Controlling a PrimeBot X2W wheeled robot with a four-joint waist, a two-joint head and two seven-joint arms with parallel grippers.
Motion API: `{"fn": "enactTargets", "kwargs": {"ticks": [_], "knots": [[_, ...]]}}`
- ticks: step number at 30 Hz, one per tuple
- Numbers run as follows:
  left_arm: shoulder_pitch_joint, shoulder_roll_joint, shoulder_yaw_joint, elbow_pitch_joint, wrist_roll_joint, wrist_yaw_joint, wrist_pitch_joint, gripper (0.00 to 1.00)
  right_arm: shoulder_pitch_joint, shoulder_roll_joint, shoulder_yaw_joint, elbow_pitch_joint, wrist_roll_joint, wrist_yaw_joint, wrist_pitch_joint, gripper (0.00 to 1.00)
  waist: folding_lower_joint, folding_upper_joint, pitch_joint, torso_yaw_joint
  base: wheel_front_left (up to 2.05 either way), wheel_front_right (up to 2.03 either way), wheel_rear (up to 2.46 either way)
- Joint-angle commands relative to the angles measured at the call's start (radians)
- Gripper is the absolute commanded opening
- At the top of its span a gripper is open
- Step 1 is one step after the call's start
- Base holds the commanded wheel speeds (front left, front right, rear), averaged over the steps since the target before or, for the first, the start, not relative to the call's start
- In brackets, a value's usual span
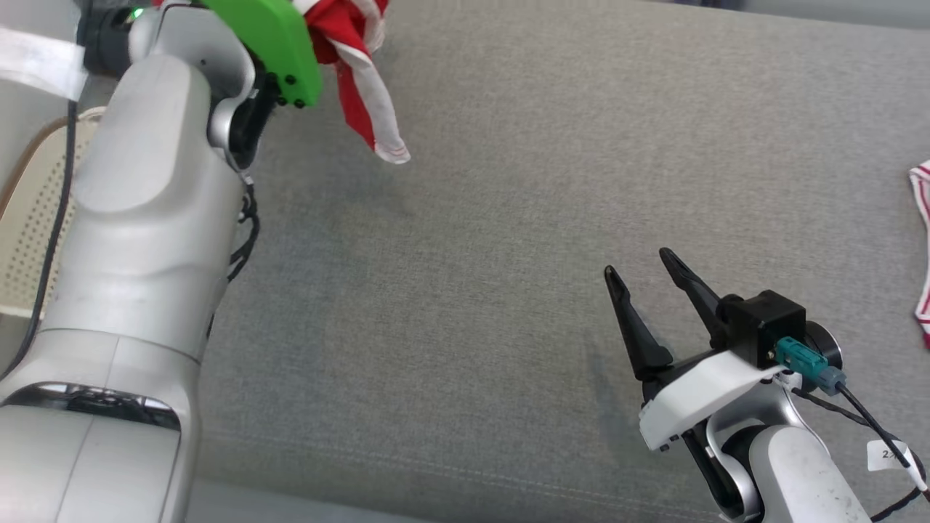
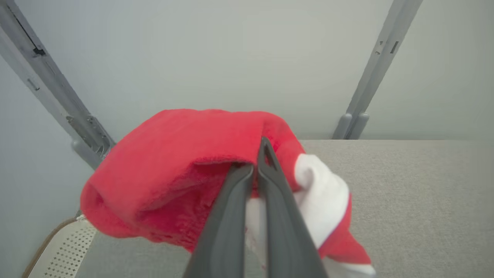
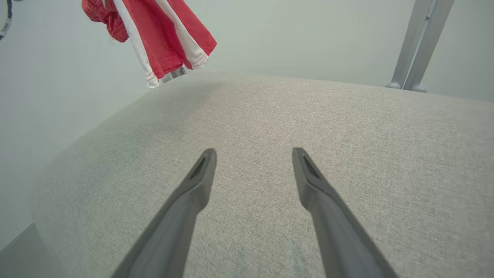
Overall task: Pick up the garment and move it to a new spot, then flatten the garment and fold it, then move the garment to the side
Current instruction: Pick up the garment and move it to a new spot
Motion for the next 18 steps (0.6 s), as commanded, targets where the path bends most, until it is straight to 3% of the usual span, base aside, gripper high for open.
{"fn": "enactTargets", "kwargs": {"ticks": [1, 8, 18], "knots": [[-0.013, -0.014, -0.016, -0.031, -0.012, -0.005, 0.008, 0.00, 0.003, -0.001, 0.002, 0.016, 0.019, -0.001, -0.017, 1.00, 0.0001, 0.0000, -0.097, -0.108, 0.00, 0.00, 0.00], [0.052, -0.045, -0.150, -0.210, -0.094, -0.007, 0.074, 0.00, -0.014, -0.001, 0.010, 0.057, 0.060, -0.001, -0.063, 1.00, 0.0001, 0.0000, -0.109, -0.206, 0.00, 0.00, 0.00], [0.204, -0.046, -0.318, -0.314, -0.113, 0.001, 0.092, 0.00, -0.033, -0.001, 0.001, 0.075, 0.063, -0.001, -0.090, 1.00, 0.0001, 0.0000, -0.062, -0.278, 0.00, 0.00, 0.00]]}}
